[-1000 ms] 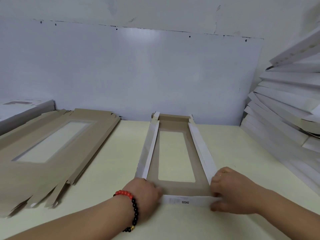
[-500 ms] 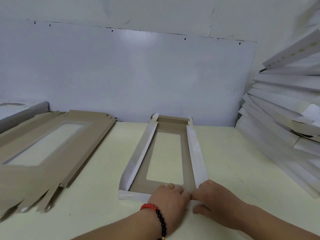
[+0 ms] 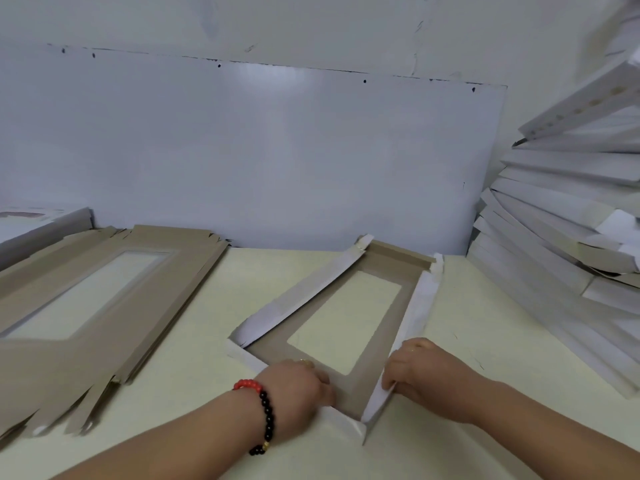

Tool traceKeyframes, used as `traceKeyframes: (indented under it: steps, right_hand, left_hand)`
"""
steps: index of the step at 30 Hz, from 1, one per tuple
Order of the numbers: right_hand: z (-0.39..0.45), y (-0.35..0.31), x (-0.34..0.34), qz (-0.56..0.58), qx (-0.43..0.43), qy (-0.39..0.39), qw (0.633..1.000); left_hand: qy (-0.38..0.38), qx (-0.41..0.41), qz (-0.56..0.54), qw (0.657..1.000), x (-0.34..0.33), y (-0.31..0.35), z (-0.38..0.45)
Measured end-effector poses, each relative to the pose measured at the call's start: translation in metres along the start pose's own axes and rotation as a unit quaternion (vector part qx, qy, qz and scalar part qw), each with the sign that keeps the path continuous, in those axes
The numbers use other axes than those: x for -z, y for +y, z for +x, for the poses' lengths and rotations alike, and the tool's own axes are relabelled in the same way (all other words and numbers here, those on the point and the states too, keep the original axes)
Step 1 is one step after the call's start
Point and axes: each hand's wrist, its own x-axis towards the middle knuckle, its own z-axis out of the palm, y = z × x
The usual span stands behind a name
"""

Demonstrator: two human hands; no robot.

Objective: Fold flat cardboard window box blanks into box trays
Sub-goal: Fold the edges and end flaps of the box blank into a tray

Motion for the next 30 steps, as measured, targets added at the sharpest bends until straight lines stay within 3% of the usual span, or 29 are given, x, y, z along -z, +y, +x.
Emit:
traceKeyframes:
  steps: [4, 8, 12, 18, 25, 30]
  right_hand:
    - [0.020, -0.011, -0.004, -0.008, -0.009, -0.017, 1.000]
    - [0.041, -0.026, -0.010, -0.054, 0.026, -0.011, 0.998]
    - [0.053, -0.038, -0.014, -0.019, -0.002, 0.002, 1.000]
    - [0.031, -0.008, -0.006, 0.026, -0.069, -0.029, 0.997]
    - [-0.019, 0.051, 0.000, -0.011, -0.182, -0.080, 0.980]
    - [-0.031, 0.056, 0.002, -0.016, -0.225, -0.094, 0.970]
  left_hand:
    - [-0.031, 0.032, 0.015, 0.999, 0.007, -0.016, -0.008]
    - [0.022, 0.075, -0.117, 0.990, 0.011, 0.005, -0.006]
    - [0.016, 0.130, 0.022, 0.991, -0.003, 0.019, 0.007]
    - [-0.024, 0.151, 0.099, 0.983, -0.002, -0.004, 0.011]
    - [-0.014, 0.213, 0.111, 0.971, 0.003, -0.047, 0.012]
    - [-0.006, 0.274, 0.134, 0.952, 0.009, -0.070, 0.018]
